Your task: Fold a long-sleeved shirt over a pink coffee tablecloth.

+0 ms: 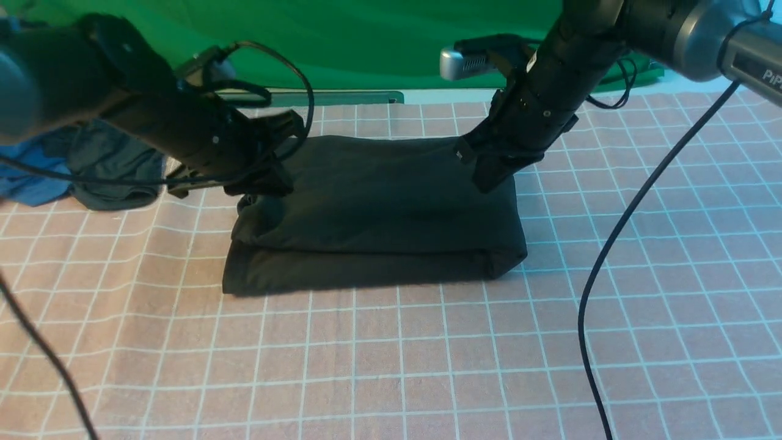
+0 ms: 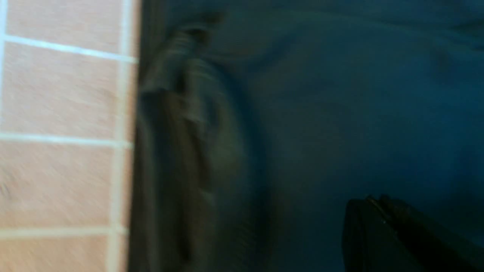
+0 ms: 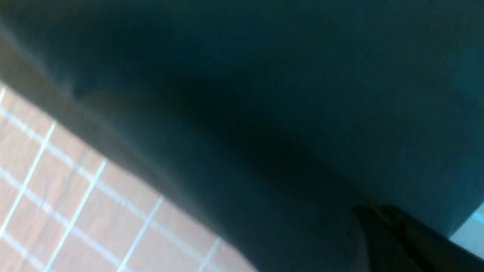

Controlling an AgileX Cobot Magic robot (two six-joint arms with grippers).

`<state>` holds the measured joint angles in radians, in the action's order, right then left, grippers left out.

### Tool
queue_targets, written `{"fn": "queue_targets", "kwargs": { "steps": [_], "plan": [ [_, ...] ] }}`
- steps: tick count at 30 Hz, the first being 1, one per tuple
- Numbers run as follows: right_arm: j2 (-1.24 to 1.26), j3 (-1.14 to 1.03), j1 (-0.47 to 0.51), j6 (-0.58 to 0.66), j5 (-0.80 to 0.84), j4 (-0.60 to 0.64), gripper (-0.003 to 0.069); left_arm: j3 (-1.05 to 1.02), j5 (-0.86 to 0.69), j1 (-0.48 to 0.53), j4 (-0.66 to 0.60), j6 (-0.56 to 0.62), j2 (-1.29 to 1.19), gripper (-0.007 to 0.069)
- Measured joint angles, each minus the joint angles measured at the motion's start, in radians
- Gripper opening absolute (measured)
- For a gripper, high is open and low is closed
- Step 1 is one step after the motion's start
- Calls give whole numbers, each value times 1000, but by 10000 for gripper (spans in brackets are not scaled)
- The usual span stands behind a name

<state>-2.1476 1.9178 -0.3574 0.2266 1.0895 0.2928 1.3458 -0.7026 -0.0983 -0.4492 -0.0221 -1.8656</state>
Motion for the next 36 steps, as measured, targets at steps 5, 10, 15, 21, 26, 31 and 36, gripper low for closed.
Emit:
{"fn": "queue_targets", "kwargs": {
  "steps": [5, 10, 15, 21, 26, 31, 36],
  "plan": [
    [-23, -9, 0, -22, 2, -49, 37, 0, -29, 0, 152, -79, -85, 13],
    [-58, -57, 0, -47, 54, -133, 37, -15, -39, 0, 315, -235, -90, 13],
    [-69, -96, 0, -50, 89, -193, 37, -15, -63, 0, 326, -263, -81, 13],
    [-32, -102, 0, -62, 86, -205, 37, -17, -71, 0, 331, -255, -14, 13],
    [42, -101, -27, -15, 110, -123, 37, -17, -65, 0, 329, -252, 106, 13],
    [38, -112, -90, 34, 107, -72, 37, -17, -53, 0, 220, -198, 148, 13],
    [-9, -122, -119, 13, -9, -80, 37, -17, -78, 0, 118, -99, 96, 13]
  ]
}}
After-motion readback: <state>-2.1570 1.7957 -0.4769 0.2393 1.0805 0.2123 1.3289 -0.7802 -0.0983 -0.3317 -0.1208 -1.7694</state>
